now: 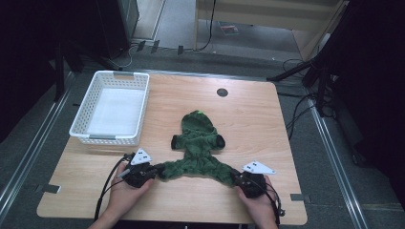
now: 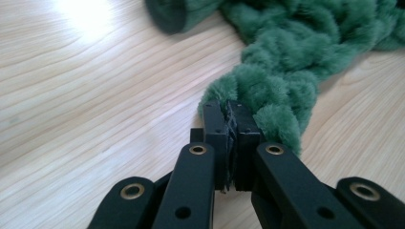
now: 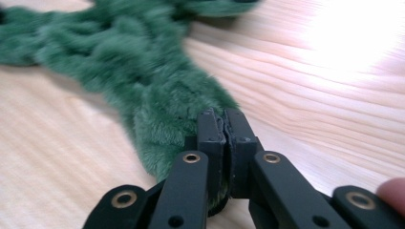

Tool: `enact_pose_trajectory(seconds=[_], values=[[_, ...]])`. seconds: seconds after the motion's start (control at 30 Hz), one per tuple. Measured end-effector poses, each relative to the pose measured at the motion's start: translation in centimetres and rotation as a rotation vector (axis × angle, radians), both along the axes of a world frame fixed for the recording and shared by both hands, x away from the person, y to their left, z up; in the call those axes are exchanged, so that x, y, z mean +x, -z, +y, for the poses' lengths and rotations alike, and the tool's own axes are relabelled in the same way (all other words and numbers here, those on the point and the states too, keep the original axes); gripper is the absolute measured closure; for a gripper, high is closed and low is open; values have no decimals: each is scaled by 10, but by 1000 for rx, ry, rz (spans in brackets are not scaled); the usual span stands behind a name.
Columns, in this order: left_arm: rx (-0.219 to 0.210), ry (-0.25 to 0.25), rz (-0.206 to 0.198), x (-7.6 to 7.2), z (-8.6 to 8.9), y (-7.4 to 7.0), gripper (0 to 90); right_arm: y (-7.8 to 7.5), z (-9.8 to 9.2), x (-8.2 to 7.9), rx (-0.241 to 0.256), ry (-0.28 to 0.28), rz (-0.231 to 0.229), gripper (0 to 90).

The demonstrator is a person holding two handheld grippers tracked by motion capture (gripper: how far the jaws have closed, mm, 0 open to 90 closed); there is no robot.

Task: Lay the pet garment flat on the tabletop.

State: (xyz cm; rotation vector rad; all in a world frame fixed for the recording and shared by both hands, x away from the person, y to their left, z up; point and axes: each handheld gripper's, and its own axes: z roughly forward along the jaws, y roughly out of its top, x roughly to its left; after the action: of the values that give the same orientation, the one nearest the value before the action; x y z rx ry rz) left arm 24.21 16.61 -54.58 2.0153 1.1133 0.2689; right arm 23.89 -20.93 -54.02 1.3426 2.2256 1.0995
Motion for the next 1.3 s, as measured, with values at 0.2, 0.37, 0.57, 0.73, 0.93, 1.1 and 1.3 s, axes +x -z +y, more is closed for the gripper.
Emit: enact_pose_trajectory(seconds=[0.2, 0.37, 0.57, 0.73, 0.93, 1.1, 1.3], values=[[-23, -6, -23, -4, 6, 4, 886, 2, -10, 2, 18, 14, 15, 887], [-86, 8, -71, -10, 11, 3, 630, 1, -9, -1, 69, -28, -6, 787], [-154, -23, -142, -19, 25, -4, 432, -7, -14, -3, 146, -68, -67, 547], [-169, -63, -213, -31, 37, -11, 345, -14, -15, -6, 147, -56, -136, 440], [-183, -136, -248, -42, 60, -17, 184, -22, -25, -6, 136, 5, -183, 275], [-183, -188, -249, -50, 87, -17, 130, -25, -37, -5, 133, 37, -186, 145], [-232, -193, -244, -58, 117, -16, 49, -23, -50, -4, 112, 75, -180, 70]])
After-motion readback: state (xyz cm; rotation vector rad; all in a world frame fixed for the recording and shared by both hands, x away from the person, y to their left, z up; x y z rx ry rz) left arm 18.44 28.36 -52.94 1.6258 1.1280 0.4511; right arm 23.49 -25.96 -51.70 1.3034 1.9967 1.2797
